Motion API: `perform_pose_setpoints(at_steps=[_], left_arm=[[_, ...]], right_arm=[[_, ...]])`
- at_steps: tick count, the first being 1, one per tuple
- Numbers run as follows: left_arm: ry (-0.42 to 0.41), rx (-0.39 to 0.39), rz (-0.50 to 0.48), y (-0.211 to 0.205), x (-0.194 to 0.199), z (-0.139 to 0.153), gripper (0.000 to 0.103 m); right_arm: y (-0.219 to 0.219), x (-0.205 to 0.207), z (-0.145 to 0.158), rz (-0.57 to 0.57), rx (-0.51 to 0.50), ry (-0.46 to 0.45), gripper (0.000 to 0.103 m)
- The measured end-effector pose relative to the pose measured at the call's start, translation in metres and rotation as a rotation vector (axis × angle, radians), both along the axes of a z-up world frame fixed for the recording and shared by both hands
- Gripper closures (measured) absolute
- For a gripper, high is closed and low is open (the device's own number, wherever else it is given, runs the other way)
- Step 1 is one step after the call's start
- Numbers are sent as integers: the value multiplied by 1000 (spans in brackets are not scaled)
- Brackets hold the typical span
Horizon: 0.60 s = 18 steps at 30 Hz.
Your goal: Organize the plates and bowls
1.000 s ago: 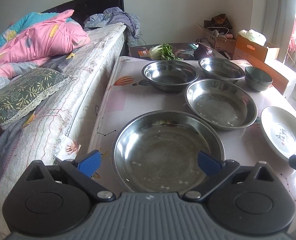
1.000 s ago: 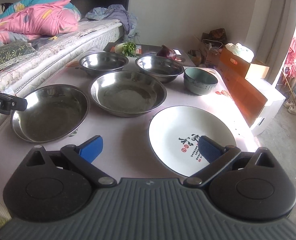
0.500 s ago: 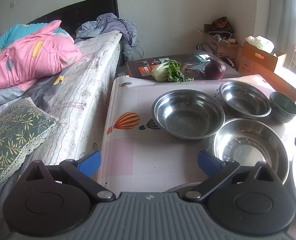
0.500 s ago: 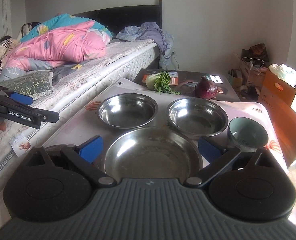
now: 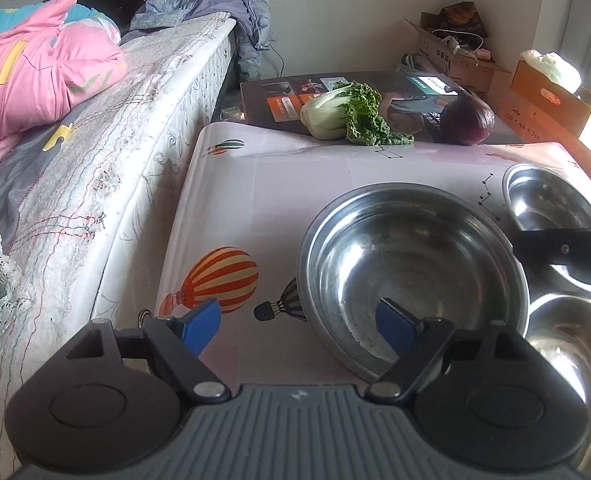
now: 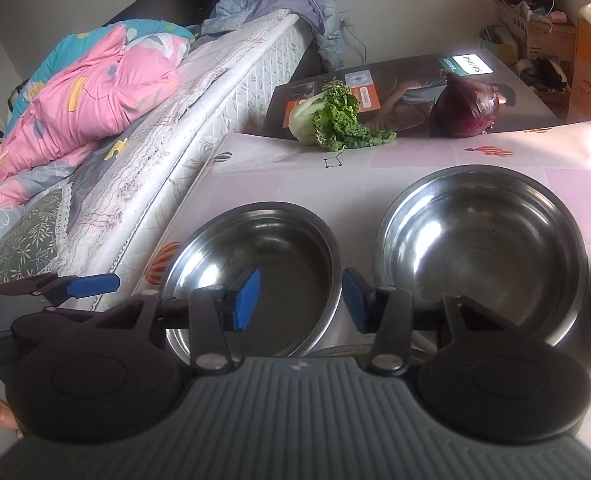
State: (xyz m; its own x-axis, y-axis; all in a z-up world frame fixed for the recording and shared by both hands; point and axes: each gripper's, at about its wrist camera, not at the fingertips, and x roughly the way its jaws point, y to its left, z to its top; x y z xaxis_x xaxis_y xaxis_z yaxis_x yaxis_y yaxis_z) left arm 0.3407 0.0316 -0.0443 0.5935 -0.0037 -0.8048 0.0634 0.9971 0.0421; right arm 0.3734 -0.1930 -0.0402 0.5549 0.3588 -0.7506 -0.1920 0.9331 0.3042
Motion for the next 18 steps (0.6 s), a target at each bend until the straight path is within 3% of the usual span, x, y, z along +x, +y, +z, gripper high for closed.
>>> perform_pose_setpoints(at_steps=[7,12,15,18], left_arm=[[71,41,5,-10,15,-20,49],[108,-11,7,-5,15,-24,67],[123,-6,5,-2,9,-22,76],[138,4,17,6,2,-20,77]], right_arm=[[1,18,-31,-22,-19,81,77],[-2,24,-42,-13,16,132,91],[6,21,-41,17,17,133,94],[19,15,-40,68,6,132,94]])
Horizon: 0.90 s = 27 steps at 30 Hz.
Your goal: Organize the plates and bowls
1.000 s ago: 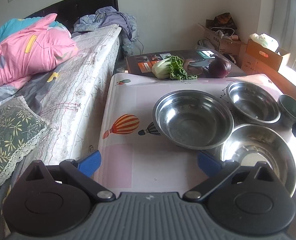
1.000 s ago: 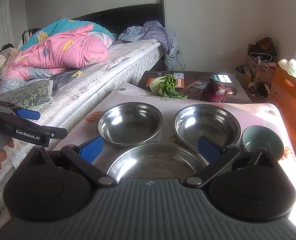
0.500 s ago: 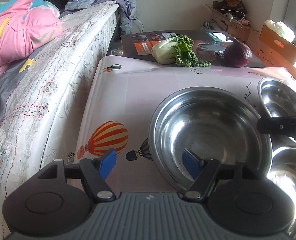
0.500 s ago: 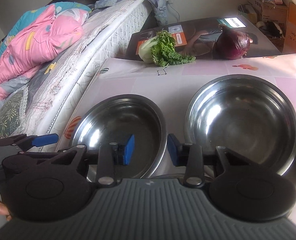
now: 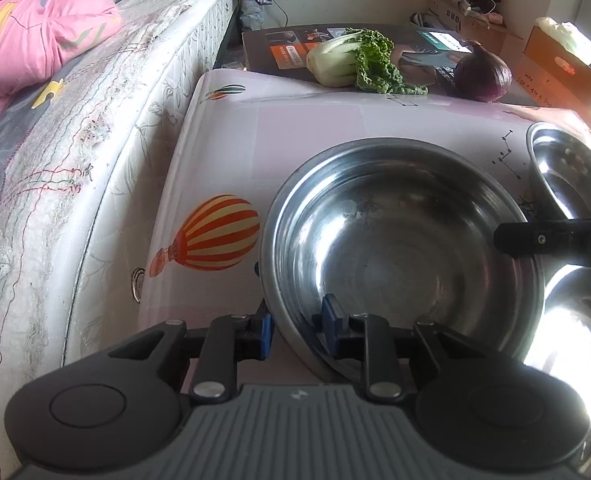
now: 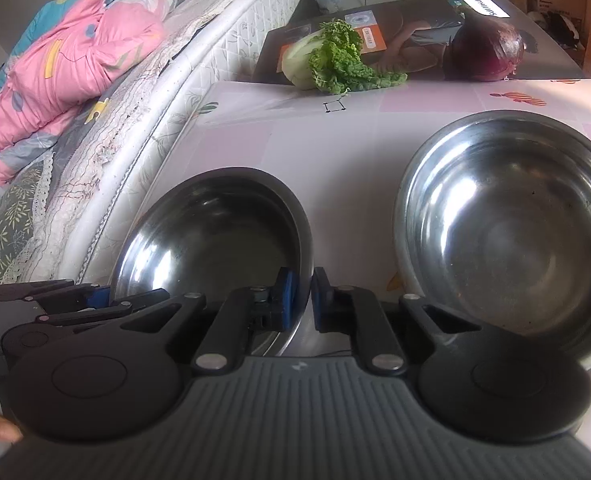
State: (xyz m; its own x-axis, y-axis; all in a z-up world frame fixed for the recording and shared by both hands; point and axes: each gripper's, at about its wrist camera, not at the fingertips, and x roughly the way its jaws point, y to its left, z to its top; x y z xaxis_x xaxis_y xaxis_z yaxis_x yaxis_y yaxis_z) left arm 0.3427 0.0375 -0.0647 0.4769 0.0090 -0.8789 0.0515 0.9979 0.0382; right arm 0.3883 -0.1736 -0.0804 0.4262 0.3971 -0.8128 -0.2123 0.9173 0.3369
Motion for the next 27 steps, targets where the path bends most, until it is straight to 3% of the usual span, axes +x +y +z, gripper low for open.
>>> perform_pose_setpoints(at_steps=[4,7,9,21,27], left_arm=[[12,-11,21,15,-7,0,74],[22,-6,38,21,-4,-2,64],[27,-2,43,24,2,-5,51],[18,-8,53,24,11,-8,52],[31,-90,62,30,14,-7,53]], right_arm=[[16,-5,3,57,-22,-18,93],[22,-1,2,58,-23,-14,94],[24,4,0,51,-21,0,94],[32,11,-11,43,-18,25,94],[34,12,-14,36,19,49,94]])
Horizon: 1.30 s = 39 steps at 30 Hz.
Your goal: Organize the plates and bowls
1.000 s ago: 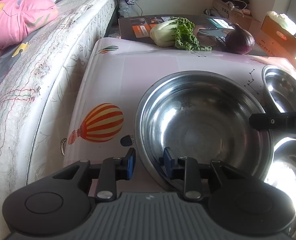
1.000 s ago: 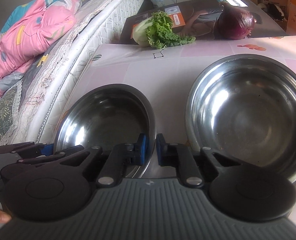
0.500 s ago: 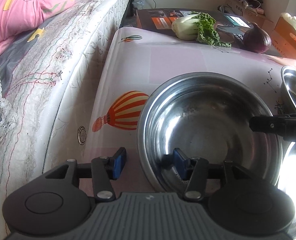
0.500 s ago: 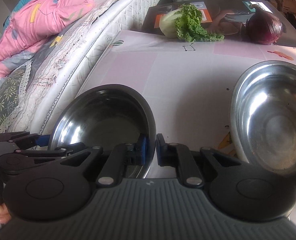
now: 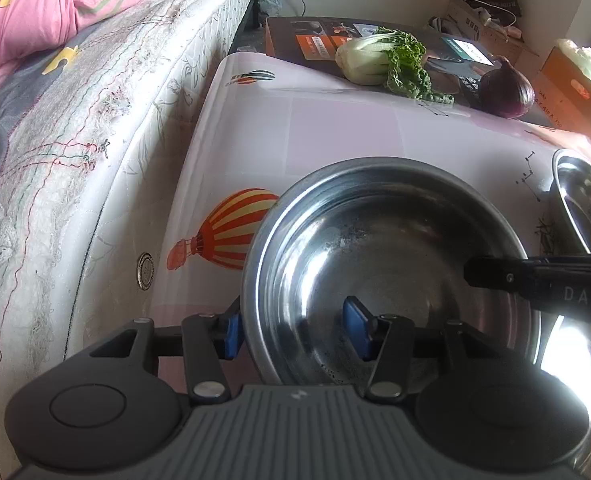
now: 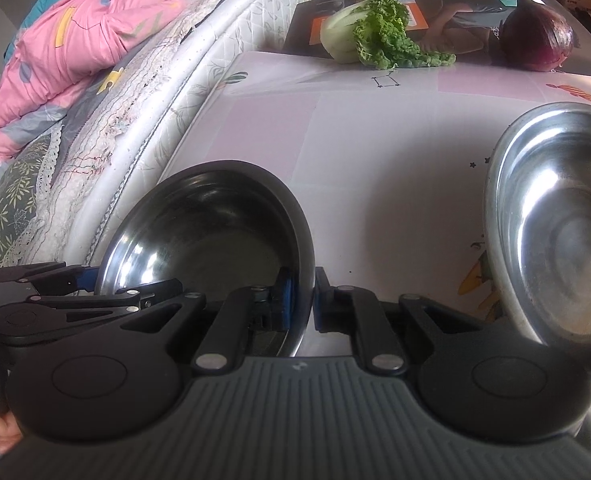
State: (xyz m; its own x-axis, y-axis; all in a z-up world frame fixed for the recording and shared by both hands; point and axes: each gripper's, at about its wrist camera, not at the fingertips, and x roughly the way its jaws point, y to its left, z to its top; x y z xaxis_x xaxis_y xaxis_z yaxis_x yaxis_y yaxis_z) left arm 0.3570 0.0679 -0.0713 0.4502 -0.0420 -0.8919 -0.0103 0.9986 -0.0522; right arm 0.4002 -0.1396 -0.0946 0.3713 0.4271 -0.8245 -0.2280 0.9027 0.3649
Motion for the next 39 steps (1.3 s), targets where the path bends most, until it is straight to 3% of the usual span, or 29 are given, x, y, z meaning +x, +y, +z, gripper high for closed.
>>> perform_pose_setpoints(at_steps=[9,39], left_arm=[[12,-83,34,14,-2,2,61],[-11,-94,37,6,-15,22,63]], right_arm=[[-2,1,0,-14,22,15,94],[-16,-4,29,-33,41,-35,94]])
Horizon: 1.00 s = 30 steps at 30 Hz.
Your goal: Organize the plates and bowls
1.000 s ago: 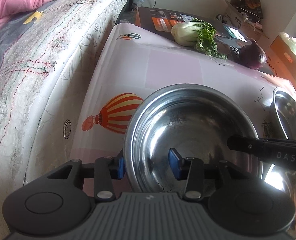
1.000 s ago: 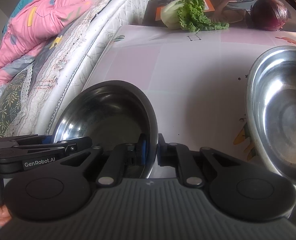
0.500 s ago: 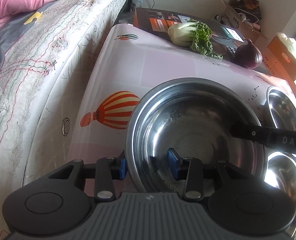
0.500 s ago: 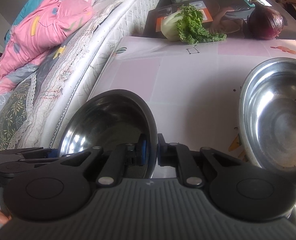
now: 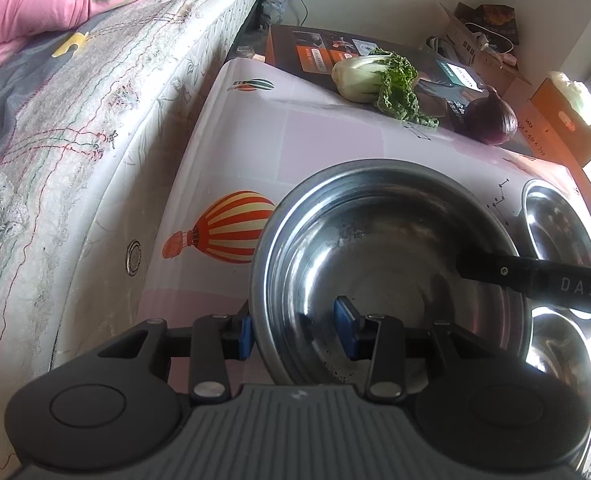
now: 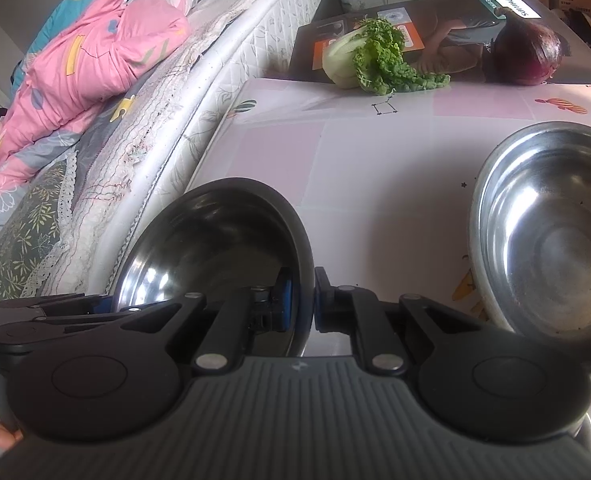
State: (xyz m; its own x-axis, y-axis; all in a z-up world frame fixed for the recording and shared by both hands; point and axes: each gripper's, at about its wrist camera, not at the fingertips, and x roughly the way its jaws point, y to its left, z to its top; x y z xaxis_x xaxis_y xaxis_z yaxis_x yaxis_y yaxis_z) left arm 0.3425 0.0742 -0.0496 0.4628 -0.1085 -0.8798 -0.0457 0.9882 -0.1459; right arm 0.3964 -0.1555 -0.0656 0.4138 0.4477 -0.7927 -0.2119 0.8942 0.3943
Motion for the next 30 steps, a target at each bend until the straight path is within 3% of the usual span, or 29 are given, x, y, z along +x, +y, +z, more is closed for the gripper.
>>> perform_pose_setpoints(at_steps=[30], left_arm=[[-56,12,-20,-36,-11,36,63]], right_arm=[[-38,-13,31,-44,31,-30,93]])
